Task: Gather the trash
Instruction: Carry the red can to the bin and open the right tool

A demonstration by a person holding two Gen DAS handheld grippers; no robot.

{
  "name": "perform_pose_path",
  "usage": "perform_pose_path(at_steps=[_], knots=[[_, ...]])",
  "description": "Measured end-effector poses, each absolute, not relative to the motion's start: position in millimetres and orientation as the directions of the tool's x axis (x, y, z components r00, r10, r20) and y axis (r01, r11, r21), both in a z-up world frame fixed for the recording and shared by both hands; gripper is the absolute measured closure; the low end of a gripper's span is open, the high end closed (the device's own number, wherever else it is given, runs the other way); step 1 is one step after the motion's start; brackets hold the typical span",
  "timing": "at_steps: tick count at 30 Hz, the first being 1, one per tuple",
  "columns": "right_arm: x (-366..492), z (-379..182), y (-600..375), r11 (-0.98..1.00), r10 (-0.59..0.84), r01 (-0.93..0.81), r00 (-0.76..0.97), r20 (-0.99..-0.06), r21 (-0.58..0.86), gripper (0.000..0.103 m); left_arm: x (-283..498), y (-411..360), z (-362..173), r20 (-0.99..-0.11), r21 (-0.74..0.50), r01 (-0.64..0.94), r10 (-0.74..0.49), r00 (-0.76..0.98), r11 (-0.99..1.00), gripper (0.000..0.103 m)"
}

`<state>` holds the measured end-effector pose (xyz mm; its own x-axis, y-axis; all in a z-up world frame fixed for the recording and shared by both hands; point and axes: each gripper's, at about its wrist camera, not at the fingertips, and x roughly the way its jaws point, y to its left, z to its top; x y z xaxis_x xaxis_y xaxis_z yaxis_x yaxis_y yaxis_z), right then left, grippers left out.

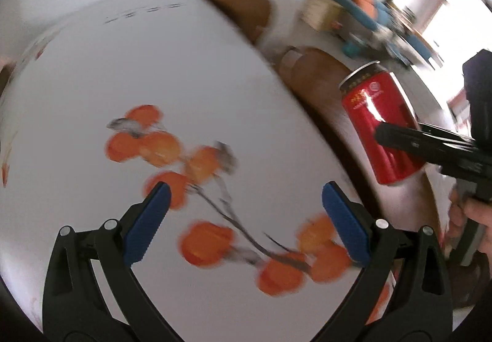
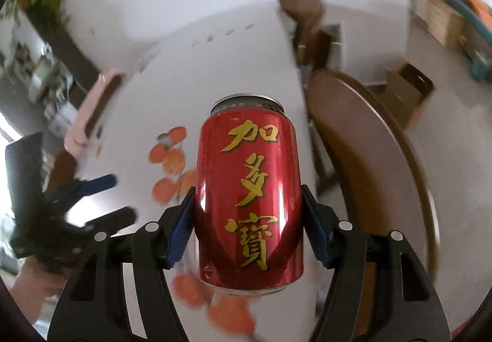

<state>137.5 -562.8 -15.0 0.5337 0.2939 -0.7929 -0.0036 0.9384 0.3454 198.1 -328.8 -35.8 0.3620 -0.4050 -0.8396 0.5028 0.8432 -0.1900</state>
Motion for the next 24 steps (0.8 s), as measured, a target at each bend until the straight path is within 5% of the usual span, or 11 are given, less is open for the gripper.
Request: perform_pose_path(at_steps=[13,18,24], knots=[[-277.2,5.5,-688.3,0.740,-0.035,0.515,0.673,-0.739,0.433,0.038,-84.8,-490.2,-14.5,-0.819,-0.225,0.858,-0.567,0.090,0.461,0.007],[-409.4,-74.5,-712.9,0.607,-0.033,0.646,0.602,-0.798,0.462,0.038,-211.3,-541.9,-56.7,-0.846,-0.223,0.904,-0.534,0.008,0.366,0.007],[-501.1,-247.8,-711.9,0.406,0.080,0.784,0.481,-0.873,0.470,0.038,-300.0,-582.1,-188.6,-0.913,-0.227,0.924,-0.397,-0.091,0.309,0.007]])
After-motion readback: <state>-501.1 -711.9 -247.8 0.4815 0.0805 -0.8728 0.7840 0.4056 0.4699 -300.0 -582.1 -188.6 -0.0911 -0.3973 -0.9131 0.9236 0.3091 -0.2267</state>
